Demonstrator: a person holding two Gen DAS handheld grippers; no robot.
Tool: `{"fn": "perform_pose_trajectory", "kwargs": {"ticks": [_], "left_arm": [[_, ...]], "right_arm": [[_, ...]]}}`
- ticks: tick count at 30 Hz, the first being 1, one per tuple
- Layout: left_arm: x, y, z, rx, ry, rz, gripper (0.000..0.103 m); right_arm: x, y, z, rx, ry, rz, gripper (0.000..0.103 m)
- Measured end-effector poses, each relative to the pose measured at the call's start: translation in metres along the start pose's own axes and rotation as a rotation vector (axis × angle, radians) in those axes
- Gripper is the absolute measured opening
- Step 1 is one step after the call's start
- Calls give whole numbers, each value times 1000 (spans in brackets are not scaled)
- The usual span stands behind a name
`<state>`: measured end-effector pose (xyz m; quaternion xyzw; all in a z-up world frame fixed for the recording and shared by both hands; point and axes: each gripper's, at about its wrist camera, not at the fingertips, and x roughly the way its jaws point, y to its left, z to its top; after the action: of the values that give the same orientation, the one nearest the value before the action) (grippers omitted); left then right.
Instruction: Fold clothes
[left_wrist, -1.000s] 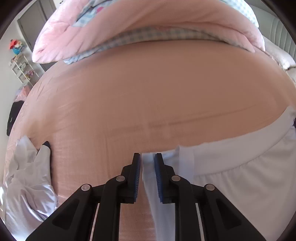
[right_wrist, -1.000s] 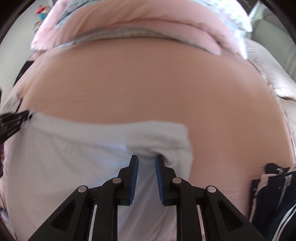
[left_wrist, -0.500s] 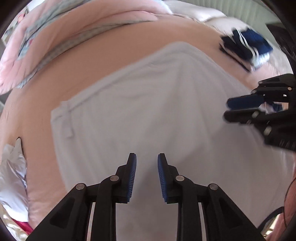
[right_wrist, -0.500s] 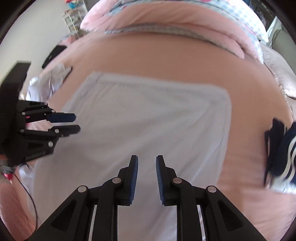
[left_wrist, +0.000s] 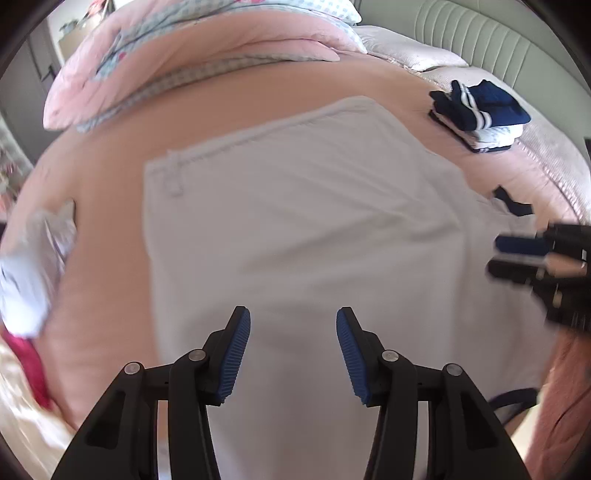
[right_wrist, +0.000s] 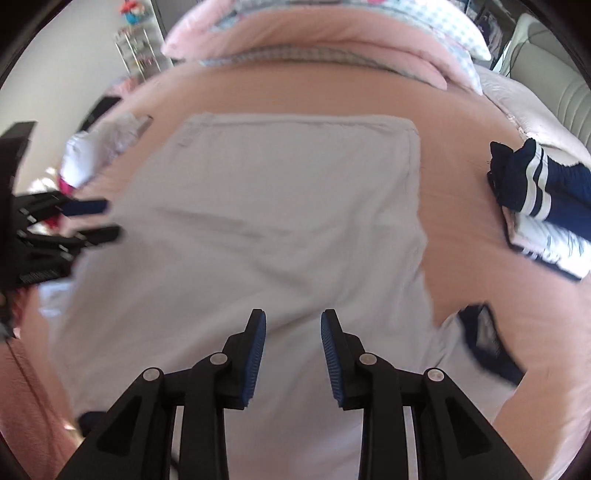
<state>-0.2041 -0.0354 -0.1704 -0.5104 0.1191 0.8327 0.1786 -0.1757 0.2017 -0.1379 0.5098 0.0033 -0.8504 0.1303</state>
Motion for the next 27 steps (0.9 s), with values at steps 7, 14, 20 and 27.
{"fn": "perform_pose_trajectory", "kwargs": {"ticks": [7,14,20,27], "left_arm": [[-13,-69,-80,-71,54,54,46],[-47,-70,-133,-112,78,140,48],[-78,-61,-150,-338,-78,86,48],[-68,-83,-167,-264,0,149,48]], "right_arm": [[-4,32,-83,26,80,-37,30],[-37,12,-142,59,90,-56,30],[-69,-2,-147,208,-37,5,30],[-33,18,-137,156,20,-27,31]]}}
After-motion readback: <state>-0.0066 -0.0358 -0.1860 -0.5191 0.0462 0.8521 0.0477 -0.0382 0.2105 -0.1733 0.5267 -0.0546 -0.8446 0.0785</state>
